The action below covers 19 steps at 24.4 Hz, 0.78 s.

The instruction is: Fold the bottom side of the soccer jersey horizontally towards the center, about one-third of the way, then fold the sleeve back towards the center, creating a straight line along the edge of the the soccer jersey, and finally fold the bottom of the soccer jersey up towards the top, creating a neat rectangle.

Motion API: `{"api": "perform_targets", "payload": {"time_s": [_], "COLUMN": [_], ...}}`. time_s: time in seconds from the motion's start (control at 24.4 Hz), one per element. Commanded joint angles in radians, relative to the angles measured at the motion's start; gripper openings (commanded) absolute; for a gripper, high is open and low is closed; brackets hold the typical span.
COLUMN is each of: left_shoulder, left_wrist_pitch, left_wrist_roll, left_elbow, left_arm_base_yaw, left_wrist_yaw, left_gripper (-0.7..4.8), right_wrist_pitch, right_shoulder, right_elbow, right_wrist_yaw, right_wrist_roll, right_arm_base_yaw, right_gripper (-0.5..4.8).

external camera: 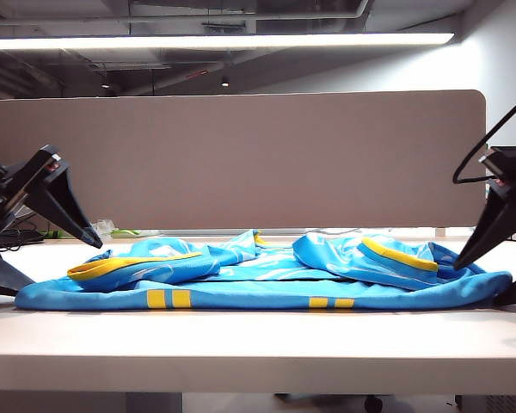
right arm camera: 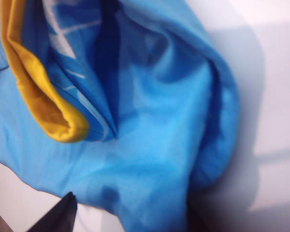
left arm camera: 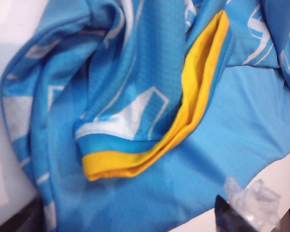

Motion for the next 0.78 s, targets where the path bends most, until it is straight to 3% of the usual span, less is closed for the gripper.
{"api": "perform_targets", "payload": {"time_s": [0.04,0.16,0.21,0.33,0.45,0.66,0.7,0.78], "left_shoulder": [0.021,0.021,0.021,0.021,0.021,0.021,0.021,0.021], "left_wrist_pitch": [-0.126,-0.161,-0.166,-0.156,-0.133,-0.114,-0.113,-0.106], "left_wrist_roll": [0.02,0.055,0.065,0.065,0.063,0.06,0.06,0.063], "left_elbow": [-0.018,-0.018,-0.018,-0.018,-0.018,-0.018,-0.018,-0.018], "left_arm_base_yaw": [-0.025,-0.036,-0.036,-0.035,-0.034,-0.035,-0.035,-0.035], "left_wrist_yaw": [-0.092,-0.108,-0.108,-0.108,-0.113,-0.123,-0.124,-0.127], "left_gripper": [3.9,2.69,2.05,1.31,1.11,1.11,1.1,0.52], "right_wrist_pitch": [-0.005,0.011,0.02,0.021,0.037,0.074,0.077,0.082], "right_shoulder": [0.014,0.014,0.014,0.014,0.014,0.014,0.014,0.014], "right_elbow": [-0.011,-0.011,-0.011,-0.011,-0.011,-0.011,-0.011,-0.011], "right_wrist_yaw": [0.05,0.056,0.066,0.101,0.114,0.132,0.132,0.131], "right_wrist_roll": [0.023,0.04,0.042,0.043,0.045,0.076,0.077,0.077], "right_arm_base_yaw": [0.026,0.037,0.037,0.037,0.037,0.038,0.038,0.038], "right_gripper": [2.84,2.83,2.74,2.03,1.67,1.63,1.38,0.19]}}
